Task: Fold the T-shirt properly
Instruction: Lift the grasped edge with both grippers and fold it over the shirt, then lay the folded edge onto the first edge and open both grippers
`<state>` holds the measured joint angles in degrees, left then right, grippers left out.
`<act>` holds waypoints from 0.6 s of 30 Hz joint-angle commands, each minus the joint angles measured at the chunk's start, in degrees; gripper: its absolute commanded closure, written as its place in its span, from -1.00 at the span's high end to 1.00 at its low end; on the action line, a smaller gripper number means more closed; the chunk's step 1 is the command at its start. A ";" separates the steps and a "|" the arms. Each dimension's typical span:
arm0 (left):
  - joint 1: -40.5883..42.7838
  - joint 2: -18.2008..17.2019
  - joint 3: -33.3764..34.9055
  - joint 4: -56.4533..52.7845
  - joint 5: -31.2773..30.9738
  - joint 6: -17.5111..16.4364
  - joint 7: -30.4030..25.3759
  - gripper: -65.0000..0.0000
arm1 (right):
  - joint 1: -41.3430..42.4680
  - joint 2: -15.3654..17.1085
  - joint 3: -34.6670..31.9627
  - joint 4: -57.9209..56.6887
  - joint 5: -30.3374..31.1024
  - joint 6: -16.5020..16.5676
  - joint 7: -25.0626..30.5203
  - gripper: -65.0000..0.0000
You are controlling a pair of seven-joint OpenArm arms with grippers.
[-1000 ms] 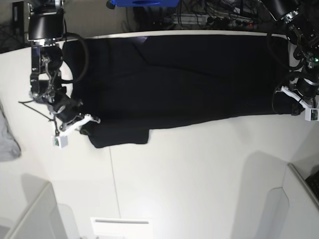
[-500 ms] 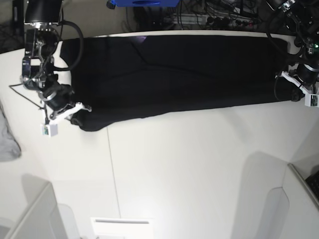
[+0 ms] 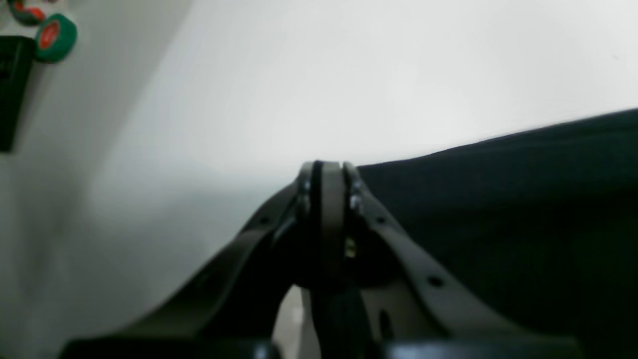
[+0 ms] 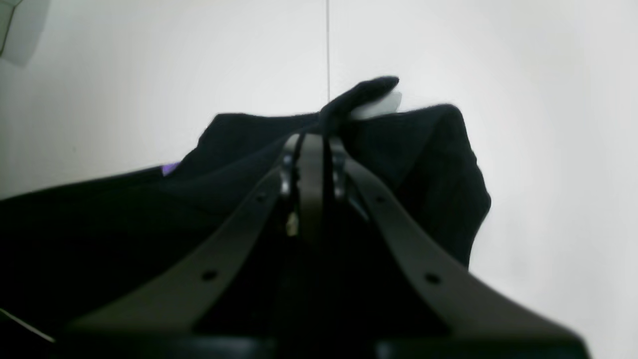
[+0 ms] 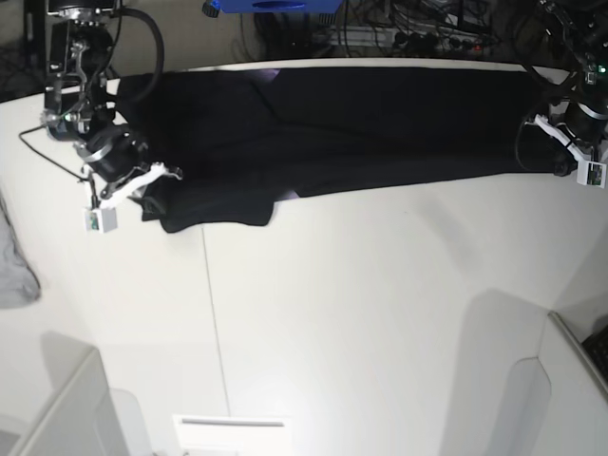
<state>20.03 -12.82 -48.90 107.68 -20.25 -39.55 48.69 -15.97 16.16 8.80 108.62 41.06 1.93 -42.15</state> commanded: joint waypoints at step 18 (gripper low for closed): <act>2.34 -0.76 -0.46 1.99 -0.63 -0.45 -1.08 -1.00 | -5.53 -1.79 6.54 5.89 0.57 0.04 -1.59 -1.00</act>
<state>22.24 -12.69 -48.93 108.33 -20.18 -39.55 48.73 -21.98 13.93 14.96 113.25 41.21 1.93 -45.10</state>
